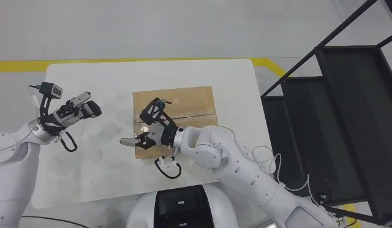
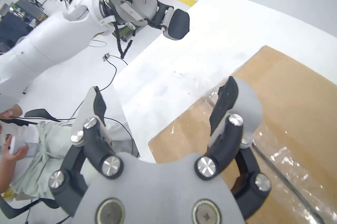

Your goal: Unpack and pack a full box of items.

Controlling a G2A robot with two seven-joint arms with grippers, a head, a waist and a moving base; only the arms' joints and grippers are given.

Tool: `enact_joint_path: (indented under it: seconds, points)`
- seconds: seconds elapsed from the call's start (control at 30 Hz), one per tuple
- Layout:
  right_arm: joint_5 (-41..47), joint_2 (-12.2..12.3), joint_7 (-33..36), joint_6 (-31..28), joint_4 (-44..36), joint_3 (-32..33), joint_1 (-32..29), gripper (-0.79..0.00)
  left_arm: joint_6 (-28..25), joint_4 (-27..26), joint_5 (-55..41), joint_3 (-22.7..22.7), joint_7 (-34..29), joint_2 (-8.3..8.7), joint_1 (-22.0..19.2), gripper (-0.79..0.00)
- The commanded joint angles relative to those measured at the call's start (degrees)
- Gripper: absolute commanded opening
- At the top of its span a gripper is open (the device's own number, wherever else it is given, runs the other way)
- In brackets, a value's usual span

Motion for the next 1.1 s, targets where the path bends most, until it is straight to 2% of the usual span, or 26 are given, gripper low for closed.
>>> enact_joint_path:
  seconds: [0.0,0.1,0.27,0.4,0.57,0.73,0.9,1.07]
  points:
    - [4.10,1.27,3.16,-2.68,-3.21,4.89,-3.81,0.000,0.46,0.19,-1.42,1.37,-1.92,-0.22,-0.78,0.000]
    - [11.41,2.72,7.18,-6.75,-6.10,10.91,-8.06,0.000,-0.38,0.69,-2.31,2.35,-2.97,-0.45,-1.90,0.000]
    - [19.06,4.66,8.43,-12.08,-8.28,20.96,-14.42,0.000,-0.62,0.65,-5.71,3.76,-5.92,-0.83,-2.78,0.000]
    - [22.94,5.99,8.29,-15.47,-8.50,28.64,-19.45,0.000,2.71,-0.27,-5.38,6.91,-10.75,-1.09,-4.04,0.000]
    - [26.52,6.90,8.01,-18.07,-7.53,33.69,-22.89,0.000,4.97,-0.60,-5.61,9.33,-14.46,-1.32,-4.68,0.000]
    - [29.04,7.51,7.63,-19.65,-5.20,36.16,-24.31,0.000,4.28,0.52,-2.21,11.82,-11.57,-1.75,-5.33,0.000]
    - [29.98,8.00,6.56,-20.56,-3.89,38.31,-25.17,0.000,1.16,2.48,3.60,13.90,-4.33,-2.31,-6.41,0.000]
    - [31.36,8.49,5.83,-21.50,-4.08,40.46,-26.32,0.000,0.70,3.70,5.60,16.28,-2.20,-2.90,-7.54,0.000]
